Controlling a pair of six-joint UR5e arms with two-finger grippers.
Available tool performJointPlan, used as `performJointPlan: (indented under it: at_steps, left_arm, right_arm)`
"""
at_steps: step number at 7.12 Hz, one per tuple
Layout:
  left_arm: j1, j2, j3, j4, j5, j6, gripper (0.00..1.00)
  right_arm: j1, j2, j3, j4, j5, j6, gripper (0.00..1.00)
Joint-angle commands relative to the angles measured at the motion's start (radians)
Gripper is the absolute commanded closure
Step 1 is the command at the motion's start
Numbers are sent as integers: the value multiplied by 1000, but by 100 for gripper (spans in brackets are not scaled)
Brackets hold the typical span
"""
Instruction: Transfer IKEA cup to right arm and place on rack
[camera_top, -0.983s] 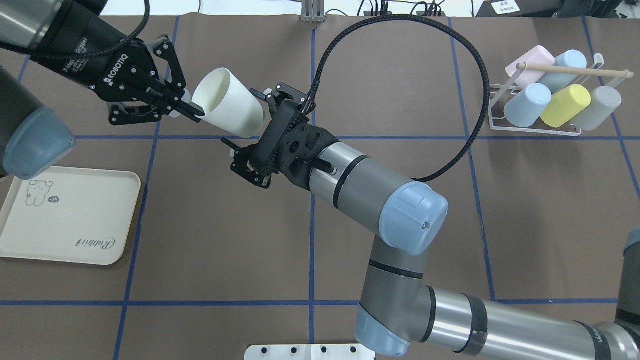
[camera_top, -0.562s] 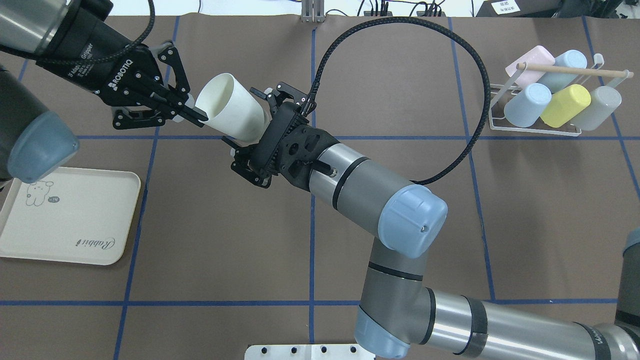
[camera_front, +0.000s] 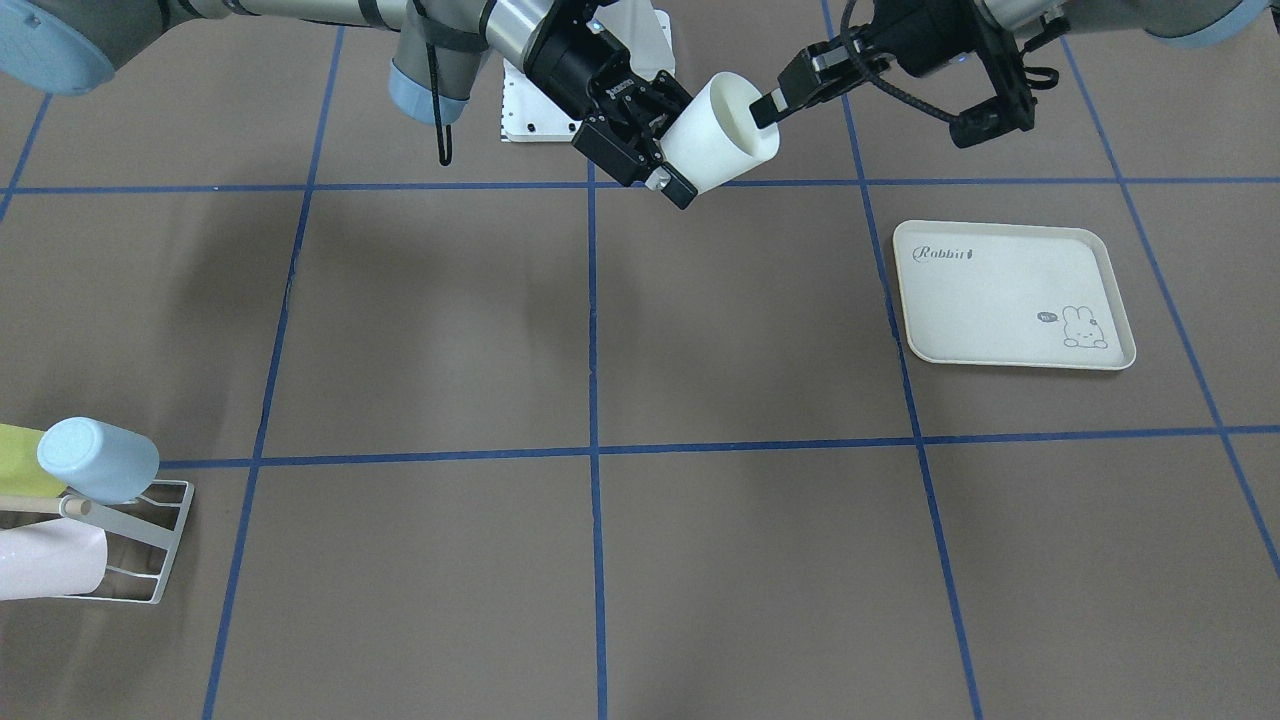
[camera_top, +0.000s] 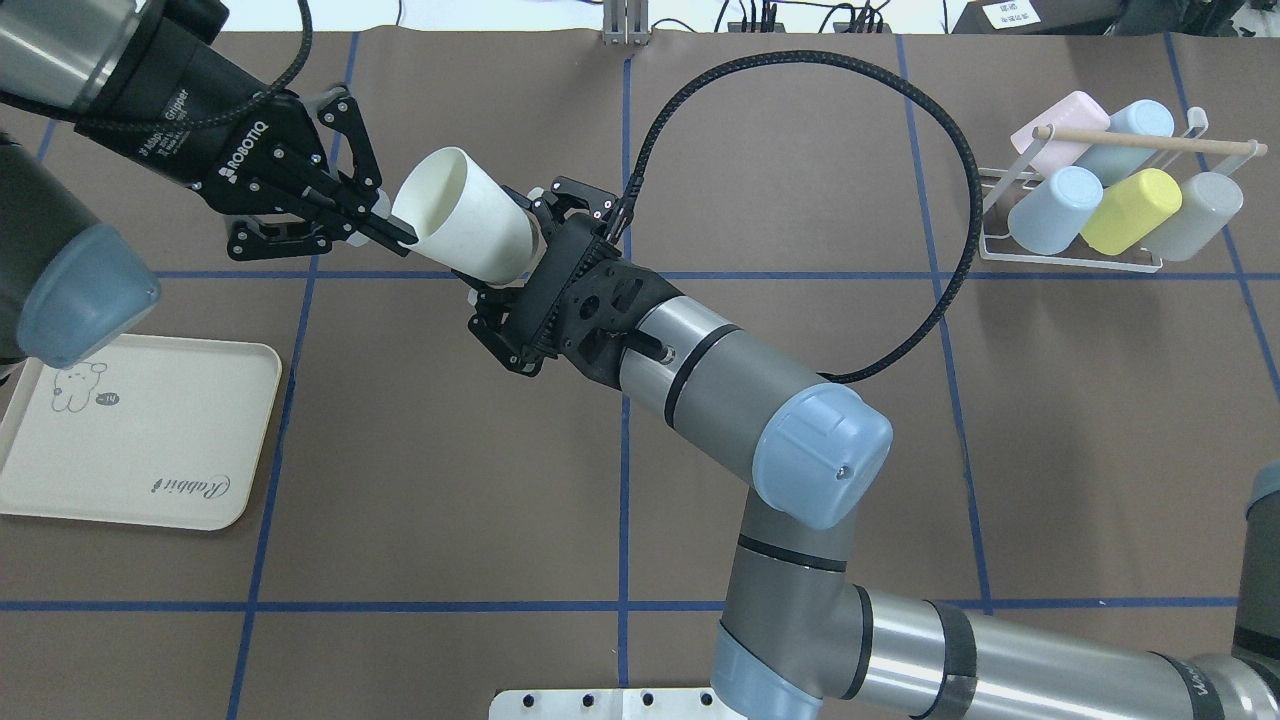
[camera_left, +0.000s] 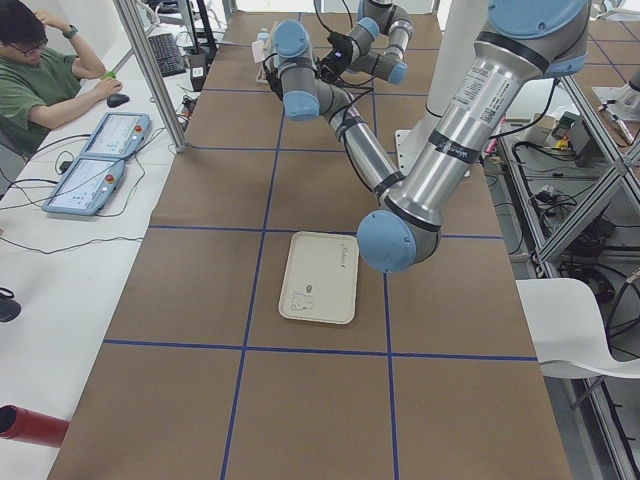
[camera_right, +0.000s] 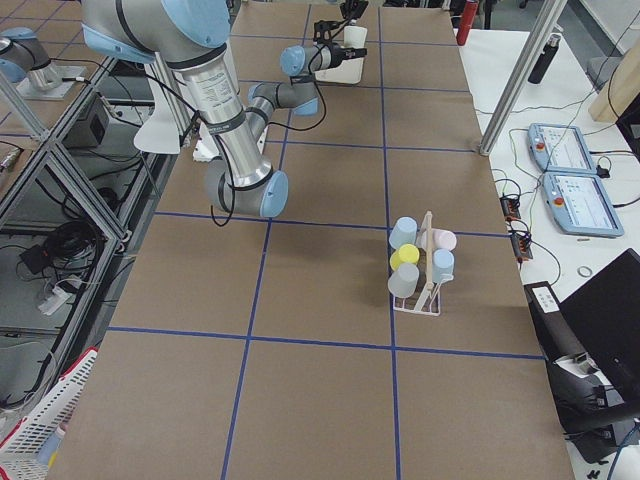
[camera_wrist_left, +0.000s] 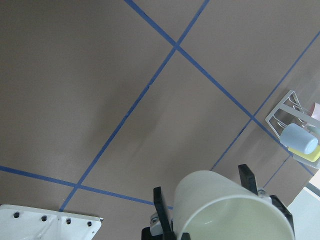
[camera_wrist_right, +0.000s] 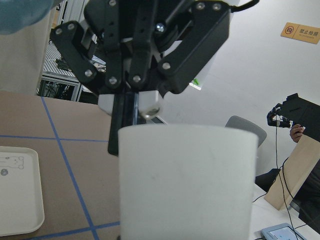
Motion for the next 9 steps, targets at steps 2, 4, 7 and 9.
performJointPlan:
  at_steps: [2, 4, 7, 9]
  left_arm:
    - [0, -5, 1, -1, 0, 33, 23]
    - [-1, -8, 0, -1, 0, 52, 0]
    - [-15, 17, 3, -15, -37, 178, 0]
    - [-47, 73, 14, -7, -35, 370, 0]
  right_arm:
    - [-4, -1, 0, -1, -17, 0, 37]
    - [-8, -5, 0, -1, -17, 0, 37]
    - [8, 5, 146, -359, -15, 6, 49]
    - [32, 8, 256, -653, -14, 21, 56]
